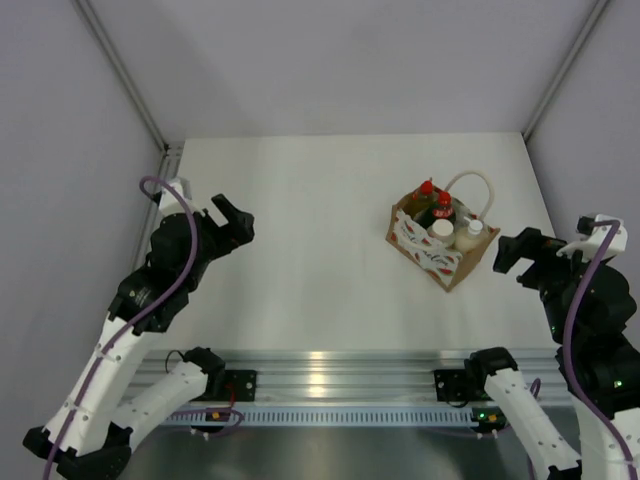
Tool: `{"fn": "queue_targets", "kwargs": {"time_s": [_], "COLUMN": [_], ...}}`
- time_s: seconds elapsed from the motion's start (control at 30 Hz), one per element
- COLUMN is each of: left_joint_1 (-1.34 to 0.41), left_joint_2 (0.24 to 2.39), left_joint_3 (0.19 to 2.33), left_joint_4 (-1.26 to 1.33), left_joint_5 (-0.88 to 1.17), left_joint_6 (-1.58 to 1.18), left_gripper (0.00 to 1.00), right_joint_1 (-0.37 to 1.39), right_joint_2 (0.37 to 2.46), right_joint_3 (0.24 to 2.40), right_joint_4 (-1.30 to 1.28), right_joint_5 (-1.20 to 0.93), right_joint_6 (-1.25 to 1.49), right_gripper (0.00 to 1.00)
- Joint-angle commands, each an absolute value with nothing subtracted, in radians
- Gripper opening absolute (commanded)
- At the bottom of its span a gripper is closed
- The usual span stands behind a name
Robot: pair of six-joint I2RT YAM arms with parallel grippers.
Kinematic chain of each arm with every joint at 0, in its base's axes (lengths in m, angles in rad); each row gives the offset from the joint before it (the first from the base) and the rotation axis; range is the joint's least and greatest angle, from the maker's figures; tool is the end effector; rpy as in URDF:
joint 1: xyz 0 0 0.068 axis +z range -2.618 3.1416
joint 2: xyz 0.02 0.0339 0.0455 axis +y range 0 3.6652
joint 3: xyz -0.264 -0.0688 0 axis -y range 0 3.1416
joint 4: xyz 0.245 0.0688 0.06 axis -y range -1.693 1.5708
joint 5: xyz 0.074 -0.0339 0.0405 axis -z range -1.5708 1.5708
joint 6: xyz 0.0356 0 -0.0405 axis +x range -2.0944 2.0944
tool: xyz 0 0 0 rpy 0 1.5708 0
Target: Take the personal care products out of the canvas bag
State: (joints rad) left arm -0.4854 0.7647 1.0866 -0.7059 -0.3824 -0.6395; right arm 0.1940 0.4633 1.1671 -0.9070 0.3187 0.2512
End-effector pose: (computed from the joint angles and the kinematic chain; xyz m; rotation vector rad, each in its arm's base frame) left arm 0.1319 -0.0546 0.3906 -0.3994 1.9028 -0.3777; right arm 0.0388 -0.0037 0.4140 0.2790 1.7416 0.0405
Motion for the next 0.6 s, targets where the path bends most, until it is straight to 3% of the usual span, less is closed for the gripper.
{"fn": "queue_targets", "kwargs": {"time_s": [0.0, 0.17, 0.27, 0.57], "left_joint_1": [-0.486, -0.488, -0.521, -0.756], "left_joint_2": [0.805, 0.952, 1.144, 1.681], "left_joint_3": [1.117, 1.109, 1.161, 1.455], "left_joint_4": [-0.554, -0.361, -0.266, -0.219], "left_joint_5": [-0.289, -0.051, 0.116, 0.051], "left_joint_6": [-0.731, -0.859, -0.922, -0.966], "left_gripper": [0.98, 0.98, 0.98, 0.98], "right_joint_1": [0.189, 0.189, 0.189, 0.187], "right_joint_2": [0.459, 0.454, 0.480, 0.520], "right_joint_3": [1.184, 1.161, 1.129, 1.103], "right_joint_4": [-0.873, -0.856, -0.848, -0.841], "right_joint_5": [0.353, 0.234, 0.155, 0.173], "right_joint_6": [0.273, 0.252, 0.241, 0.288], "right_gripper": [0.99, 0.99, 0.99, 0.99]}}
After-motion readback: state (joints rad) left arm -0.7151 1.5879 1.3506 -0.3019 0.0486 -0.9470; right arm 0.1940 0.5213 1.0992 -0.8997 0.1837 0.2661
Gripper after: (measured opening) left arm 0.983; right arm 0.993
